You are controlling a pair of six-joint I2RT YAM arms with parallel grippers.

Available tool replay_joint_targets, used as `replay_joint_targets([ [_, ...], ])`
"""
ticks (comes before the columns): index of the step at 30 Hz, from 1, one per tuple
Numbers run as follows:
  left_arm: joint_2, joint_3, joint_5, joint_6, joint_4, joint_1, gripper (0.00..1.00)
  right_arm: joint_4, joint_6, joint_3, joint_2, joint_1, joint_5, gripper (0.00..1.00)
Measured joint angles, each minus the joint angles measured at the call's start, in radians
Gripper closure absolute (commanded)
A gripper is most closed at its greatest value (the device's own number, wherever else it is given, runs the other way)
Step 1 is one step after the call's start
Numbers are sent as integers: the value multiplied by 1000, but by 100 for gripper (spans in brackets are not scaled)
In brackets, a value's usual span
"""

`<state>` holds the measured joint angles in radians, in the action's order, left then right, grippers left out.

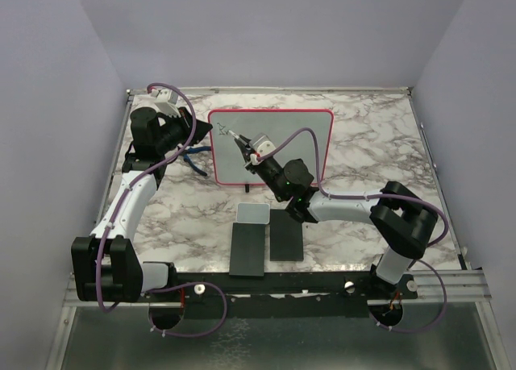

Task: Write a sentence on the whiteboard

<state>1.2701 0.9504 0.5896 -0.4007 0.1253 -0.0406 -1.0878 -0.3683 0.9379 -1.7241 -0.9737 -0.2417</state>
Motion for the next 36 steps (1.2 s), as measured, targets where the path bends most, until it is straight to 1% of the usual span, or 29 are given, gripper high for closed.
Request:
replay_joint_targets([
  [14,0,0,0,0,0,0,87,-12,1,-3,2,0,-2,99],
  [23,0,0,0,0,0,0,87,-19,12,-90,72,0,43,99],
  [36,0,0,0,0,0,0,87,-27,11,-87,73,0,43,99],
])
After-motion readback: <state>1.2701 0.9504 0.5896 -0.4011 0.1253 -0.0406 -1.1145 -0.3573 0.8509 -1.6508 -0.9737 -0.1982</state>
